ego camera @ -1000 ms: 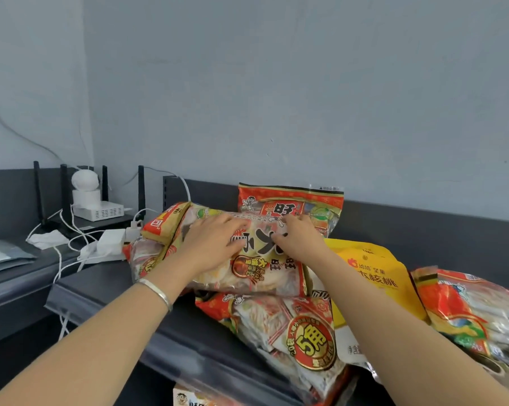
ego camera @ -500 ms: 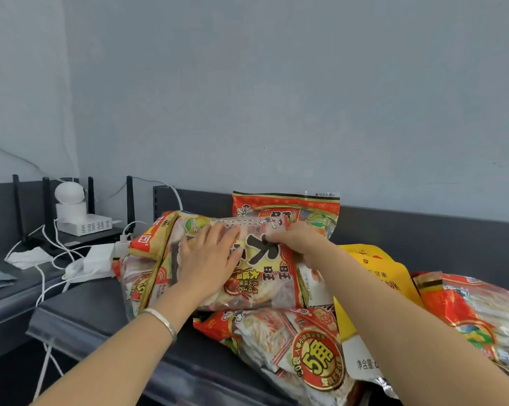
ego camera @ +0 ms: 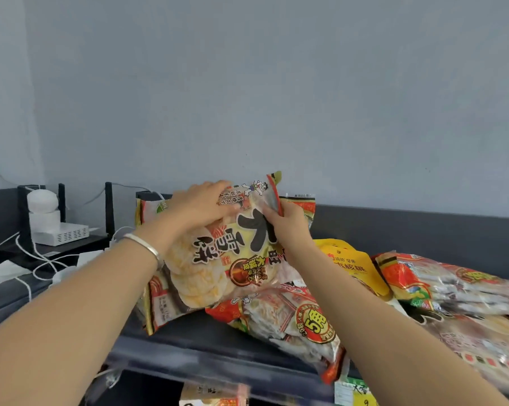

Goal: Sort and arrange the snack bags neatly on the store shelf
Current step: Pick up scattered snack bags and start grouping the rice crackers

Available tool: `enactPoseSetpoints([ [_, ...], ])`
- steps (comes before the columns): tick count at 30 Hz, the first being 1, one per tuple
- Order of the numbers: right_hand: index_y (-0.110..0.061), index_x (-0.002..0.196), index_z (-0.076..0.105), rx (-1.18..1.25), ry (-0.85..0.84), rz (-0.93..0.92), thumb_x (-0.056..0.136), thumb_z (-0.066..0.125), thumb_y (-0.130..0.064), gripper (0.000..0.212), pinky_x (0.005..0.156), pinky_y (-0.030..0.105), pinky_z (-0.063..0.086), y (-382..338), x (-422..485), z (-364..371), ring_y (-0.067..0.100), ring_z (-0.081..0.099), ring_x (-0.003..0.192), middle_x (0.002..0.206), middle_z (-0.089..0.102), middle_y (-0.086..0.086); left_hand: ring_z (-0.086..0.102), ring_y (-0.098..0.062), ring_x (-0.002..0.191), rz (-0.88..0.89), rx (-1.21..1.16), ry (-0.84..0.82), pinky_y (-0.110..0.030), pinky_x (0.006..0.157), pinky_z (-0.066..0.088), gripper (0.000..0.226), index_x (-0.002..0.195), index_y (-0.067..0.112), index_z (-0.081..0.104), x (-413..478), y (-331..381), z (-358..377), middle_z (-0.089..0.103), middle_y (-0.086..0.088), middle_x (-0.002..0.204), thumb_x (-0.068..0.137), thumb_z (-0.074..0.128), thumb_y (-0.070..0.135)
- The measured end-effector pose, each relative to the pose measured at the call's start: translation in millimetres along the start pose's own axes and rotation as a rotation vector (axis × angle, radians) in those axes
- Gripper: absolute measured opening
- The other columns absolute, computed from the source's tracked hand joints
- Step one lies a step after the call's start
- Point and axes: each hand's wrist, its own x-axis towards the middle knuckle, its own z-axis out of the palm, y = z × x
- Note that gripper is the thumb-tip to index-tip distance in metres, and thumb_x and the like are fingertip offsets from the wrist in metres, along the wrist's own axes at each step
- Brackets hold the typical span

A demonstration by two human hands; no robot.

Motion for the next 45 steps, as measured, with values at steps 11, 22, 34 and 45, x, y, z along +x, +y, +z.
enactPoseSetpoints([
  [11,-0.014,0.066,0.046,-0.370,0.182,-0.106,0.093,0.056,-0.029,0.033,0.057,0.032,0.036,-31.8,-41.6,-118.2,0.020,0.047,0.059,0.060,0.048,0.001,0.066,-0.014,0.088,0.066,-0.795,-0.275,-0.027,0.075,0.051,0.067,0.104,0.016,0.061,-13.9,97.8,-14.3,0.069,0.002,0.100,0.057,0.072,0.062],
  [22,-0.023,0.148,0.026,-0.584,0.619,-0.075,0.091,0.055,-0.048,0.069,0.105,0.045,0.037,2.7,-89.1,-335.0,0.030,0.033,0.136,0.152,0.027,0.007,0.059,-0.024,0.105,-0.039,-1.210,-0.105,-0.041,0.087,0.051,0.081,0.136,0.007,0.042,0.4,297.9,4.6,0.056,-0.008,0.126,0.073,0.074,0.048],
  [34,-0.019,0.122,0.049,0.180,0.355,0.135,0.078,0.078,-0.029,0.053,0.081,0.036,0.058,51.3,-89.6,-476.8,0.019,0.069,0.094,0.113,0.068,0.003,0.050,-0.026,0.119,-0.130,-1.595,0.038,-0.045,0.097,0.043,0.089,0.138,0.017,0.035,25.1,471.2,52.3,0.047,-0.004,0.136,0.070,0.066,0.065],
  [45,-0.023,0.120,0.045,0.018,0.467,-0.040,0.084,0.073,-0.021,0.046,0.089,0.047,0.055,88.6,8.1,-526.4,0.020,0.067,0.100,0.111,0.066,-0.001,0.041,-0.023,0.130,0.126,-1.592,-0.066,-0.052,0.105,0.037,0.105,0.143,0.039,0.014,111.1,519.4,98.5,0.039,0.000,0.144,0.065,0.084,0.028],
])
